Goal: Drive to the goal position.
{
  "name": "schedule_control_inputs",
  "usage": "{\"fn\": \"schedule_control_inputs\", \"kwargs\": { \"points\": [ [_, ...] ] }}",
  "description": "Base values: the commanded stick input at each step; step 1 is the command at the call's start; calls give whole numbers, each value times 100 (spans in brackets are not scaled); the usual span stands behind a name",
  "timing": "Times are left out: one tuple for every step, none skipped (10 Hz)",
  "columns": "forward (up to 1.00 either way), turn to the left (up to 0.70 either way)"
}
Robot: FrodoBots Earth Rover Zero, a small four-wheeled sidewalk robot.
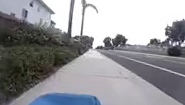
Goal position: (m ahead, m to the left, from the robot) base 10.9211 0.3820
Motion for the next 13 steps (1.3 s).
{"fn": "schedule_control_inputs", "kwargs": {
  "points": [
    [100,0],
    [100,0],
    [100,0],
    [100,0],
    [100,0],
    [100,0],
    [100,0],
    [100,0],
    [100,0],
    [100,0],
    [100,0],
    [100,0],
    [100,0]
  ]
}}
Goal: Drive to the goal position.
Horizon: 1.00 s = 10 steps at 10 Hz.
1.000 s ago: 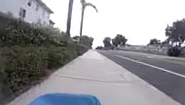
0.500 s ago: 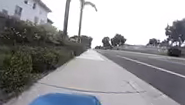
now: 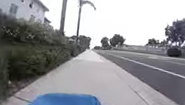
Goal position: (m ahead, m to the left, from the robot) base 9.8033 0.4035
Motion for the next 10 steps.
{"fn": "schedule_control_inputs", "kwargs": {
  "points": [
    [100,0],
    [100,16],
    [100,27],
    [100,27],
    [100,27],
    [100,27],
    [100,0],
    [100,0],
    [100,0],
    [100,0]
  ]
}}
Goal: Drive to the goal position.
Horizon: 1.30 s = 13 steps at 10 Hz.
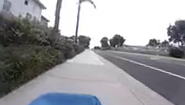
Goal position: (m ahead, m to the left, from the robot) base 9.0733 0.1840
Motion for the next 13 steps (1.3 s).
{"fn": "schedule_control_inputs", "kwargs": {
  "points": [
    [100,0],
    [100,0],
    [100,0],
    [100,0],
    [100,0],
    [100,0],
    [100,0],
    [100,0],
    [100,0],
    [100,0],
    [100,0],
    [100,0],
    [100,0]
  ]
}}
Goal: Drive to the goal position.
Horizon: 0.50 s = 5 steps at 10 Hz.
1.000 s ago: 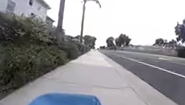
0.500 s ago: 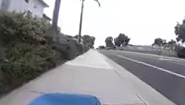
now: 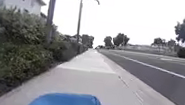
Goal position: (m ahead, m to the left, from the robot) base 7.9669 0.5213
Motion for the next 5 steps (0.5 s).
{"fn": "schedule_control_inputs", "kwargs": {
  "points": [
    [100,0],
    [100,14],
    [100,27],
    [100,27],
    [100,27]
  ]
}}
